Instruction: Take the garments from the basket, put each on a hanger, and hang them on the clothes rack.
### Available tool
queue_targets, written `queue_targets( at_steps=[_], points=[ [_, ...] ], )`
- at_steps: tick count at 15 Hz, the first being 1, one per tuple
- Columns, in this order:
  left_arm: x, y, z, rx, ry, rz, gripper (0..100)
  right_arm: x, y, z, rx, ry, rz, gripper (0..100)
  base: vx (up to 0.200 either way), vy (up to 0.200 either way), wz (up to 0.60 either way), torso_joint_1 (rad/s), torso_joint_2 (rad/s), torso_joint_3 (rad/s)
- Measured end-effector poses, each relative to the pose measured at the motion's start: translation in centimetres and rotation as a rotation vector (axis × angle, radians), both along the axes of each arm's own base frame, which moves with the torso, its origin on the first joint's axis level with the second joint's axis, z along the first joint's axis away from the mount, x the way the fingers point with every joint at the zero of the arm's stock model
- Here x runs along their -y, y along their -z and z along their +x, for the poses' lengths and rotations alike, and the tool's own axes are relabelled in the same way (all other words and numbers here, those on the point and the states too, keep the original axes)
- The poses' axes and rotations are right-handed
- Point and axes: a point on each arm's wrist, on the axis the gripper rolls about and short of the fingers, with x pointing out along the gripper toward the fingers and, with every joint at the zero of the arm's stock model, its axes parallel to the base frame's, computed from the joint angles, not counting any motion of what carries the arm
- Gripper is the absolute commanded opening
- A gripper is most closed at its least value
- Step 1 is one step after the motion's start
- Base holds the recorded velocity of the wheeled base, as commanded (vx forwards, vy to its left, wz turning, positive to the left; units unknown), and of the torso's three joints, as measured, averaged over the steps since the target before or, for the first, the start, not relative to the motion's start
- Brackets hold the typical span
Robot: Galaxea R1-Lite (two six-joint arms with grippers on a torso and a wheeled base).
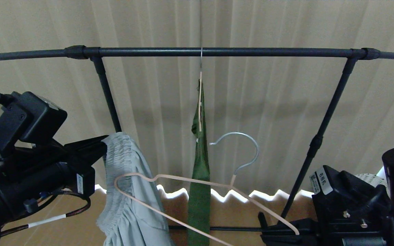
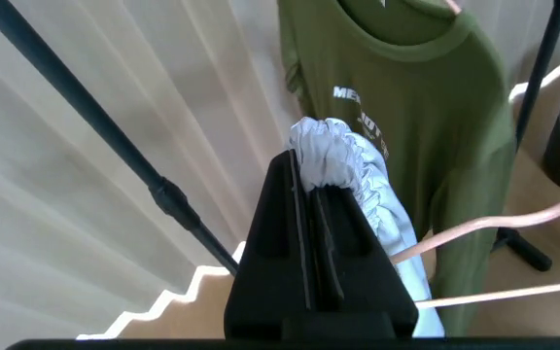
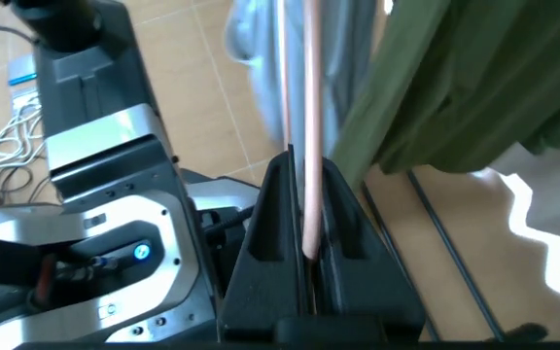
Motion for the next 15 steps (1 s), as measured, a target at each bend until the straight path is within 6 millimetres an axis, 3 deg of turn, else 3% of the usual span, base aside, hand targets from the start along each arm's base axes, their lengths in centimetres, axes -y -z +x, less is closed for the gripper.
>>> queue_targets(
  at_steps=[5, 9, 15],
  points=[
    [-0.5, -0.7, 0.4, -0.066, -0.170, 0.121, 0, 0.2, -0.2, -0.6, 0.021, -0.008, 0.007, 0, 0.000, 0.000, 0.00, 0.000, 0.00, 0.000],
    [-0.7, -2.7, 1.1, -0.082, -0.342, 0.243, 0, -1.4, -0.8, -2.1, 0.030, -0.124, 0.028, 0, 0.000, 0.000, 0.00, 0.000, 0.00, 0.000],
    [-0.3, -5.4, 2.0, -0.081, -0.356, 0.285, 0, -5.2, -1.6, -0.8, 0.019, -0.146, 0.099, 0, 0.000, 0.000, 0.00, 0.000, 0.00, 0.000]
  ],
)
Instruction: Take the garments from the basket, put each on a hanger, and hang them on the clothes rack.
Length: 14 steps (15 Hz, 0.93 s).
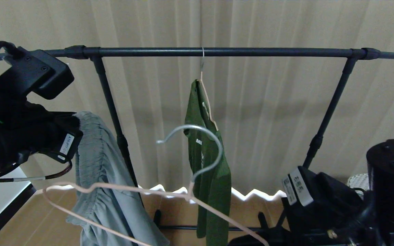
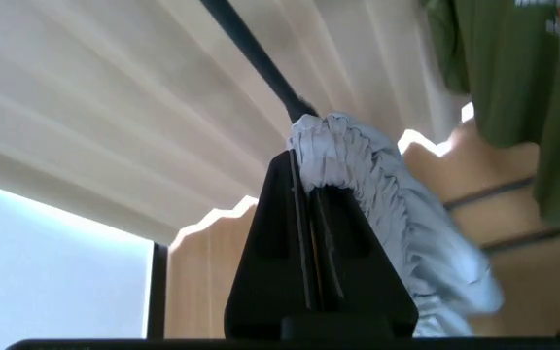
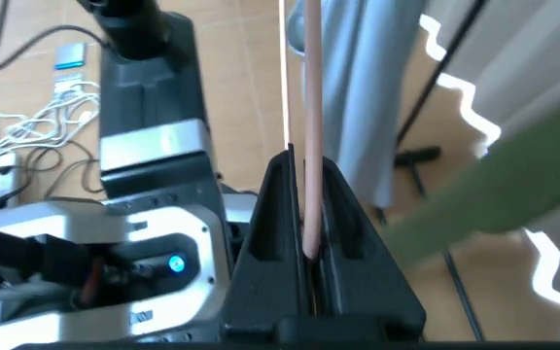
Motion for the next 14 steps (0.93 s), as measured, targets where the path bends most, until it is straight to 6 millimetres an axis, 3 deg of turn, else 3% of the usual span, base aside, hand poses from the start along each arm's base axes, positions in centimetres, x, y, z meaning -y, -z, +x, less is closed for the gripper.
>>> queue_targets(
  at_steps=[4, 14],
  points=[
    [0.1, 0.0, 0.3, 0.002, -0.004, -0.005, 0, -2.1, 0.8, 1.7, -0.011, 0.122, 0.007, 0, 0.000, 0.000, 0.00, 0.000, 0.00, 0.000],
    [-1.2, 0.5, 0.4, -0.006, -0.106, 0.023, 0, -1.4, 1.0, 1.9, 0.022, 0.340, -0.029, 0, 0.000, 0.000, 0.00, 0.000, 0.00, 0.000]
  ],
)
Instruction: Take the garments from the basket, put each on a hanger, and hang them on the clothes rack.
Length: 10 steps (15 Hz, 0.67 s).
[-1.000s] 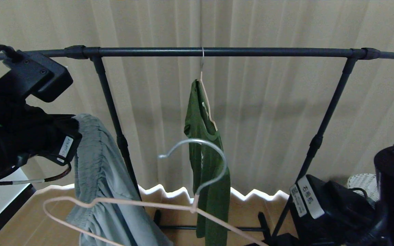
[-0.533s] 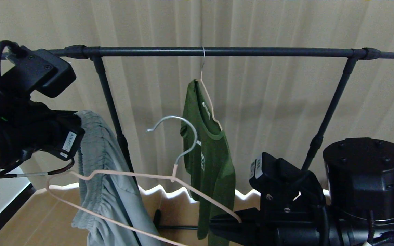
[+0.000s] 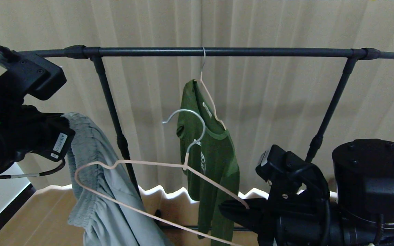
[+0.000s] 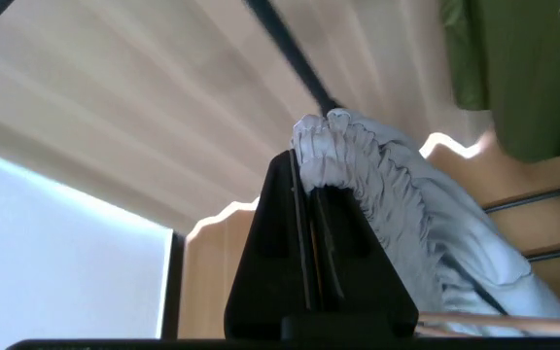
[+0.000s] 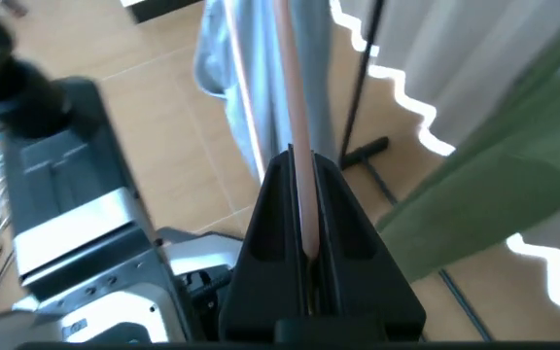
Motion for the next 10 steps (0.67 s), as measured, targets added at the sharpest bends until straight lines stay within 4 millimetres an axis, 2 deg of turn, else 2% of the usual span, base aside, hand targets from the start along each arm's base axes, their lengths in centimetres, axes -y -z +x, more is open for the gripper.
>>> queue_targets(
  at_steps=[6, 10],
  points=[
    [-0.48, 0.90, -0.17, -0.018, -0.098, 0.038, 0, -0.19, -0.76, 0.28, -0.022, 0.079, 0.051, 0, 0.000, 0.000, 0.00, 0.000, 0.00, 0.000],
    [-0.13, 0.71, 0.41, 0.000, -0.122, -0.057, 0, -0.38, -0.99, -0.30, -0.068, 0.083, 0.090, 0, 0.000, 0.000, 0.00, 0.000, 0.00, 0.000]
  ],
)
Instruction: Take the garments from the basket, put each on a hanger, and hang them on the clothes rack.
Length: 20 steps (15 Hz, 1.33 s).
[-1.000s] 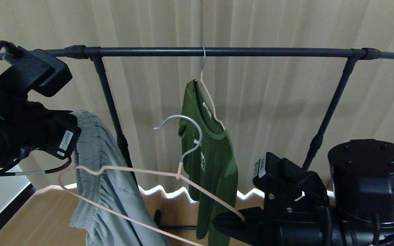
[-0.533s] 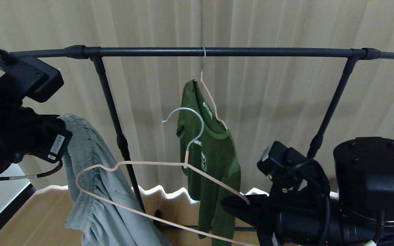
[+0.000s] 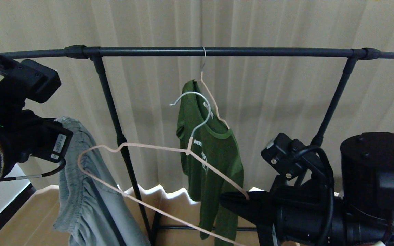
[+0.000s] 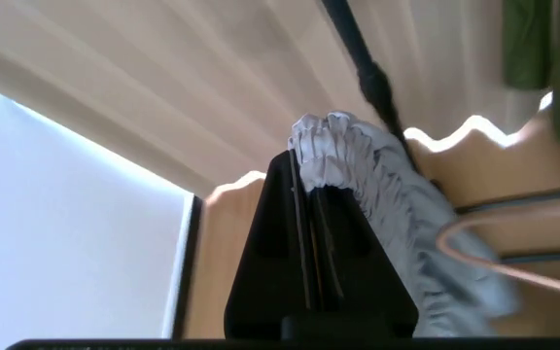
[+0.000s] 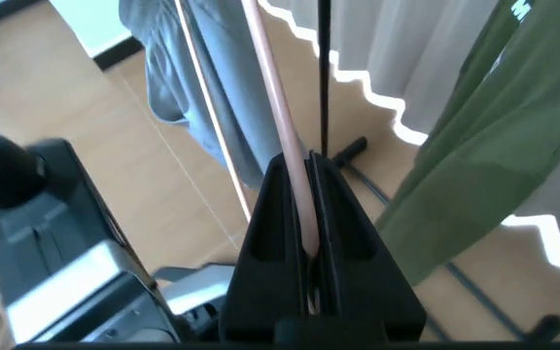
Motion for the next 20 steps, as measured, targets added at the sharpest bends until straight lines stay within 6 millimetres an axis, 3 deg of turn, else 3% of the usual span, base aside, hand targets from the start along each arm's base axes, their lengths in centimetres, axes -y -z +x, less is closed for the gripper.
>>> queue_targets(
  at_steps=[5, 20],
  points=[
    [0.3, -0.2, 1.6, 0.004, -0.041, -0.055, 0, -1.7, -0.4, -2.5, -0.055, -0.070, 0.049, 0, 0.000, 0.000, 0.00, 0.000, 0.00, 0.000],
    [0.0, 0.1, 1.2, -0.017, -0.037, 0.029, 0, -3.5, 0.0, -1.0, -0.049, 0.095, 0.041, 0, 0.000, 0.000, 0.00, 0.000, 0.00, 0.000]
  ],
)
